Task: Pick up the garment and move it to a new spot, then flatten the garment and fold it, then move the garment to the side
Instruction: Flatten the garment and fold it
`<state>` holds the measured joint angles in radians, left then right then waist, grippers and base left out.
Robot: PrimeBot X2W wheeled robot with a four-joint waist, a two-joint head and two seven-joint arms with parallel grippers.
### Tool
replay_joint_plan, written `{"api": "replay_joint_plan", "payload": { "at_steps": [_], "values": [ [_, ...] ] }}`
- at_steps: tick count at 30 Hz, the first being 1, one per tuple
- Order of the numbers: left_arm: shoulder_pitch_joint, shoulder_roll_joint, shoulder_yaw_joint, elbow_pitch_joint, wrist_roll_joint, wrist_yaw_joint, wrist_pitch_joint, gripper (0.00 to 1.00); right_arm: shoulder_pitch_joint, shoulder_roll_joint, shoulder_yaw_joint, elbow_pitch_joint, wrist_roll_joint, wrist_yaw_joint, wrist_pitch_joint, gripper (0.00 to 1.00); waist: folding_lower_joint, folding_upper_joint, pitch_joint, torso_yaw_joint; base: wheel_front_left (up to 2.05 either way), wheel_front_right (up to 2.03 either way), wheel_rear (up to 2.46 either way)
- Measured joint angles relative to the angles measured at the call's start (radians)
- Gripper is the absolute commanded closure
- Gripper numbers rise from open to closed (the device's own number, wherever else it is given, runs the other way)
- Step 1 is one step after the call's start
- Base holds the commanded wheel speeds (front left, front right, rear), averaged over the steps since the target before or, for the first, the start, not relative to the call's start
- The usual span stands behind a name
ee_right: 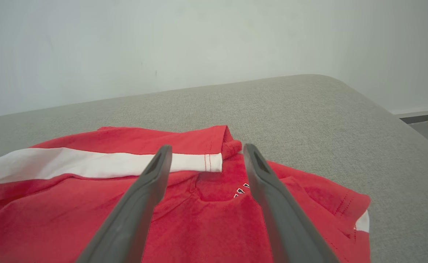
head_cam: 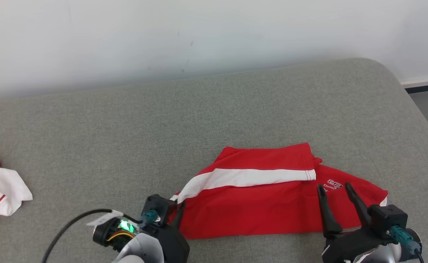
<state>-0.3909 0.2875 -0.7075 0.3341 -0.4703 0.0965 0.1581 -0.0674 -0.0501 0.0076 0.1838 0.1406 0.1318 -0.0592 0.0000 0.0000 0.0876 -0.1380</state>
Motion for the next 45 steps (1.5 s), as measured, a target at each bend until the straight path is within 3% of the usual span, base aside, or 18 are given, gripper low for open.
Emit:
{"api": "replay_joint_plan", "payload": {
  "at_steps": [1, 13, 14, 15, 21, 28, 34, 43, 44, 45],
  "values": [
    [-0.007, -0.002, -0.009, 0.011, 0.012, -0.001, -0.008, 1.0, 0.0, 0.0, 0.001, -0.001, 0.0, 0.0, -0.001, 0.0, 0.0, 0.0, 0.003, 0.0, 0.0, 0.0, 0.0],
    [0.029, -0.034, -0.16, 0.012, 0.096, -0.059, -0.038, 1.0, -0.001, 0.0, -0.013, 0.001, 0.003, 0.0, -0.011, 0.0, 0.0, 0.0, 0.026, 0.025, 0.0, 0.0, 0.0],
    [0.031, -0.039, -0.159, 0.009, 0.094, -0.058, -0.04, 0.65, -0.002, 0.0, -0.011, 0.002, 0.004, 0.0, -0.011, 0.0, 0.0, 0.0, 0.027, 0.028, 0.0, 0.0, 0.0],
    [0.034, -0.043, -0.157, 0.008, 0.091, -0.055, -0.043, 0.0, -0.004, 0.0, -0.01, 0.003, 0.005, 0.0, -0.011, 0.0, 0.0, 0.0, 0.027, 0.03, 0.0, 0.0, 0.0],
    [0.046, -0.037, -0.101, -0.053, 0.035, -0.014, -0.033, 0.0, -0.011, 0.0, -0.008, 0.005, 0.008, 0.0, -0.011, 0.0, 0.0, 0.0, 0.024, 0.033, 0.0, 0.0, 0.0],
    [0.059, 0.065, -0.05, -0.235, 0.028, 0.063, 0.119, 0.0, -0.008, 0.0, -0.02, -0.001, 0.007, 0.0, -0.01, 0.0, 0.0, 0.0, 0.023, 0.03, 0.0, 0.0, 0.0],
    [0.019, 0.122, -0.032, -0.272, -0.012, 0.047, 0.25, 0.0, -0.01, 0.001, -0.013, -0.005, 0.008, 0.0, -0.01, 0.0, 0.0, 0.0, 0.034, 0.027, 0.0, 0.0, 0.0],
    [-0.045, 0.101, -0.065, -0.244, -0.045, 0.03, 0.409, 0.0, -0.016, 0.0, -0.004, 0.006, 0.011, 0.0, -0.013, 0.0, 0.0, 0.0, 0.049, 0.006, 0.0, 0.0, 0.0],
    [-0.048, 0.099, -0.067, -0.243, -0.05, 0.03, 0.419, 0.04, -0.017, 0.0, -0.004, 0.008, 0.011, 0.0, -0.015, 0.0, 0.0, 0.0, 0.05, 0.003, 0.0, 0.0, 0.0],
    [-0.049, 0.099, -0.067, -0.241, -0.051, 0.032, 0.425, 0.16, -0.018, 0.0, -0.003, 0.01, 0.011, 0.0, -0.016, 0.0, 0.0, 0.0, 0.051, 0.001, 0.0, 0.0, 0.0]
  ]
}}
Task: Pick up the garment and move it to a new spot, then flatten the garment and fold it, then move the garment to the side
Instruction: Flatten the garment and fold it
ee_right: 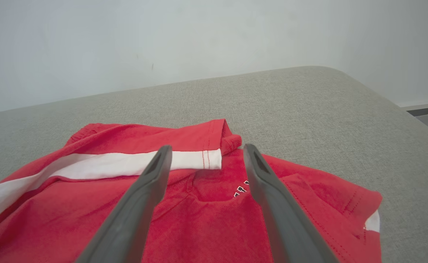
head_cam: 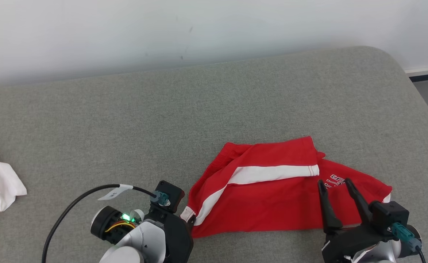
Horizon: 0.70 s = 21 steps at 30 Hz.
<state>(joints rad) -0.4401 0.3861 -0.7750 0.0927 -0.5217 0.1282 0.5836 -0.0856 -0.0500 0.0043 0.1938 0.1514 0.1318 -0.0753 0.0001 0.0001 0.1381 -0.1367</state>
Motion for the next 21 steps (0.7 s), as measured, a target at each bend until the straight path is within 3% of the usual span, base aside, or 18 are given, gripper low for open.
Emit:
{"api": "replay_joint_plan", "payload": {
  "at_steps": [1, 4, 7, 10, 21],
  "values": [
    [-0.003, 0.0, -0.002, 0.002, -0.001, 0.001, 0.01, 0.31, -0.002, 0.0, 0.001, 0.002, 0.0, 0.0, 0.0, 0.0, 0.0, 0.0, 0.001, -0.002, 0.0, 0.0, 0.0],
    [-0.013, -0.003, -0.007, 0.014, -0.006, 0.004, 0.027, 0.37, -0.008, 0.0, 0.012, 0.007, -0.001, 0.0, 0.004, 0.0, 0.0, 0.0, 0.004, -0.005, 0.0, 0.0, 0.0],
    [-0.015, -0.006, -0.01, 0.022, -0.012, 0.002, 0.034, 0.57, -0.025, 0.0, 0.035, 0.01, -0.016, 0.0, 0.024, 0.0, 0.0, 0.0, 0.006, -0.007, 0.0, 0.0, 0.0],
    [-0.023, -0.01, -0.013, 0.029, -0.017, -0.006, 0.039, 0.99, -0.058, 0.0, 0.055, 0.018, -0.032, 0.0, 0.07, 0.0, 0.0, 0.0, 0.008, -0.008, 0.0, 0.0, 0.0],
    [-0.033, -0.029, -0.029, 0.044, -0.021, -0.015, 0.028, 1.0, -0.17, 0.0, -0.012, 0.104, -0.101, 0.0, 0.363, 0.0, 0.0, 0.0, 0.004, 0.005, 0.0, 0.0, 0.0]
  ]
}}
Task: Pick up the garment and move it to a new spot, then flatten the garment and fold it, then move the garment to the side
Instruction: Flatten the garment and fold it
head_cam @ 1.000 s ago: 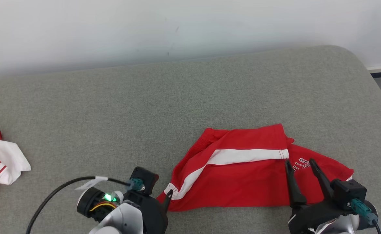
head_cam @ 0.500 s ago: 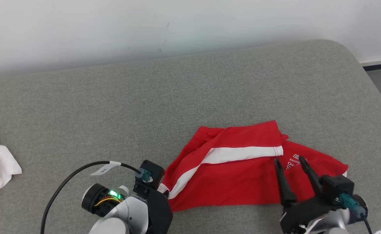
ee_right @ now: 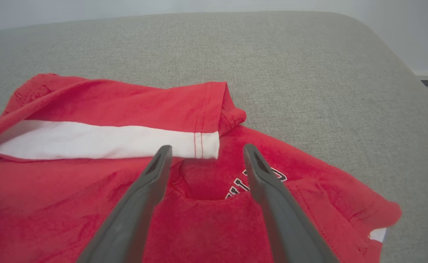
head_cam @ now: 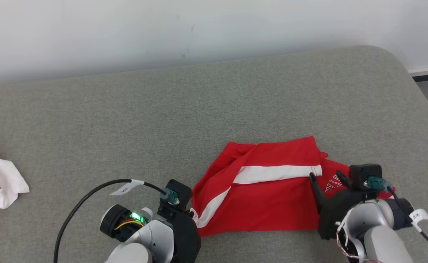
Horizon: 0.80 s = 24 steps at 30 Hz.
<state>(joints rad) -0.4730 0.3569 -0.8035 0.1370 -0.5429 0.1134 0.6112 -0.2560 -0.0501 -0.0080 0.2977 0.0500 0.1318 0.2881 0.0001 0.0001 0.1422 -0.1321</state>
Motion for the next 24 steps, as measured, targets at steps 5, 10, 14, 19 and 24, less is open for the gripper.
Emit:
{"api": "replay_joint_plan", "payload": {
  "at_steps": [5, 10, 14, 19, 24],
  "values": [
    [0.001, -0.003, -0.004, 0.0, -0.001, 0.001, -0.009, 1.0, -0.03, 0.001, -0.008, 0.016, 0.001, 0.0, 0.029, 0.0, 0.0, 0.0, 0.003, 0.016, 0.0, 0.0, 0.0],
    [0.001, -0.003, -0.005, -0.001, -0.002, 0.001, -0.012, 1.0, -0.044, 0.0, -0.036, 0.044, -0.012, 0.0, 0.056, 0.37, 0.0, 0.0, 0.011, 0.026, 0.0, 0.0, 0.0],
    [-0.001, -0.004, -0.005, -0.003, -0.004, 0.002, -0.013, 1.0, -0.057, 0.0, -0.041, 0.067, -0.009, 0.0, 0.066, 0.52, 0.0, 0.0, 0.02, 0.029, 0.0, 0.0, 0.0],
    [-0.015, -0.011, -0.005, -0.002, -0.004, 0.002, -0.017, 1.0, -0.084, 0.0, -0.059, 0.104, -0.003, 0.0, 0.072, 0.47, 0.0, 0.0, 0.033, 0.033, 0.0, 0.0, 0.0],
    [-0.023, -0.013, -0.004, 0.001, -0.008, 0.002, -0.022, 1.0, -0.098, 0.001, -0.056, 0.146, 0.003, 0.0, 0.06, 0.49, 0.0, -0.0001, 0.043, 0.039, 0.0, 0.0, 0.0]
  ]
}}
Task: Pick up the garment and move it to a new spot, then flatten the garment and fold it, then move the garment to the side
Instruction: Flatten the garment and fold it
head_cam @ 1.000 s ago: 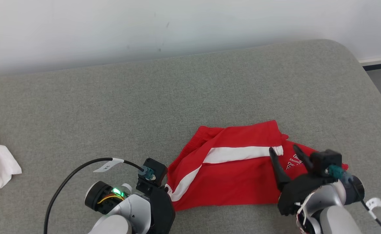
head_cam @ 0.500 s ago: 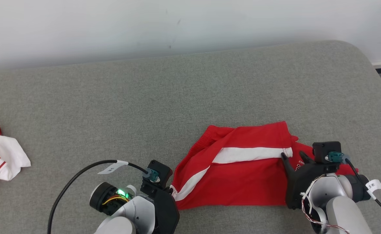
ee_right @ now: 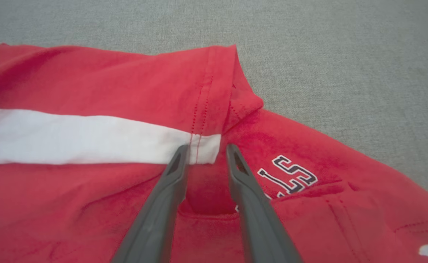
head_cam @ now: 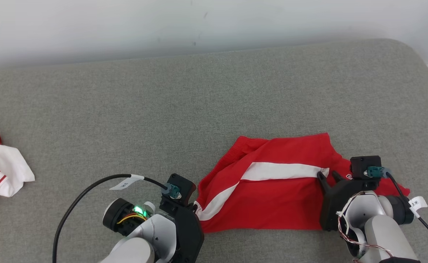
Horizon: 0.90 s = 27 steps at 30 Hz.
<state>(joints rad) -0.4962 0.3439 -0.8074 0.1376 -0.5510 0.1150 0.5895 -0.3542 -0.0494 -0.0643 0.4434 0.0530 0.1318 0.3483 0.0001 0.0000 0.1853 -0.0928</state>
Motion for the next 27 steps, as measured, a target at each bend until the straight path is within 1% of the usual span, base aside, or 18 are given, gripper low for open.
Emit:
{"api": "replay_joint_plan", "payload": {
  "at_steps": [1, 3, 4, 5, 6, 7, 10, 14, 15, 16, 17, 21, 27],
  "values": [
    [-0.001, 0.0, 0.0, 0.0, -0.001, 0.0, 0.0, 1.0, -0.003, 0.0, 0.003, 0.007, 0.004, 0.0, -0.002, 0.49, 0.0, 0.0001, 0.001, 0.001, 0.0, 0.0, 0.0],
    [-0.002, 0.0, 0.0, 0.001, -0.003, -0.001, -0.004, 1.0, -0.013, -0.001, 0.007, 0.022, 0.014, 0.0, -0.006, 0.53, -0.0001, 0.0001, 0.004, 0.003, 0.0, 0.0, 0.0],
    [-0.003, 0.001, 0.0, 0.002, -0.004, -0.001, -0.007, 1.0, -0.016, -0.001, 0.01, 0.028, 0.018, 0.0, -0.007, 0.59, 0.0, 0.0, 0.005, 0.004, 0.0, 0.0, 0.0],
    [-0.003, 0.001, 0.0, 0.002, -0.004, -0.001, -0.007, 1.0, -0.016, 0.0, 0.011, 0.033, 0.019, 0.0, -0.007, 0.71, -0.0001, 0.0001, 0.005, 0.005, 0.0, 0.0, 0.0],
    [-0.003, 0.002, 0.001, 0.002, -0.004, -0.001, -0.008, 1.0, -0.016, 0.0, 0.013, 0.039, 0.019, 0.0, -0.01, 0.79, 0.0, 0.0001, 0.005, 0.006, 0.0, 0.0, 0.0],
    [-0.003, 0.002, 0.002, 0.002, -0.004, -0.001, -0.012, 1.0, -0.016, 0.0, 0.015, 0.042, 0.022, 0.0, -0.013, 1.0, -0.0001, 0.0001, 0.005, 0.006, 0.0, 0.0, 0.0],
    [-0.004, 0.001, 0.013, -0.003, -0.006, 0.002, -0.041, 1.0, -0.016, 0.0, 0.017, 0.039, 0.042, 0.0, -0.031, 1.0, 0.0, 0.0, -0.002, 0.006, 0.0, 0.0, 0.0],
    [-0.003, 0.001, 0.015, -0.003, -0.01, 0.006, -0.048, 1.0, -0.013, 0.0, 0.01, 0.023, 0.05, 0.0, -0.033, 1.0, -0.0001, 0.0, -0.011, 0.007, 0.0, 0.0, 0.0],
    [-0.003, 0.001, 0.015, -0.003, -0.01, 0.008, -0.048, 1.0, -0.011, 0.0, 0.003, 0.017, 0.05, 0.0, -0.034, 0.85, -0.0001, 0.0001, -0.014, 0.007, 0.0, 0.0, 0.0],
    [-0.003, 0.002, 0.015, -0.003, -0.011, 0.008, -0.048, 1.0, -0.008, -0.001, -0.001, 0.008, 0.049, 0.0, -0.036, 0.38, -0.0001, 0.0001, -0.016, 0.007, 0.0, 0.0, 0.0],
    [-0.002, 0.002, 0.014, -0.003, -0.012, 0.009, -0.049, 1.0, -0.003, -0.001, -0.007, 0.001, 0.047, 0.0, -0.035, 0.0, -0.0001, 0.0001, -0.018, 0.006, 0.0, 0.0, 0.0],
    [0.0, 0.0, 0.01, -0.002, -0.012, 0.012, -0.051, 1.0, 0.012, -0.001, -0.033, -0.004, 0.023, 0.0, -0.015, 0.0, -0.0001, 0.0, -0.017, 0.006, 0.0, 0.0, 0.0],
    [0.0, -0.001, 0.005, 0.0, -0.012, 0.011, -0.051, 1.0, 0.006, -0.001, -0.016, 0.013, 0.061, 0.0, 0.004, 0.0, -0.0001, 0.0, -0.006, 0.012, 0.0, 0.0, 0.0]
  ]
}}
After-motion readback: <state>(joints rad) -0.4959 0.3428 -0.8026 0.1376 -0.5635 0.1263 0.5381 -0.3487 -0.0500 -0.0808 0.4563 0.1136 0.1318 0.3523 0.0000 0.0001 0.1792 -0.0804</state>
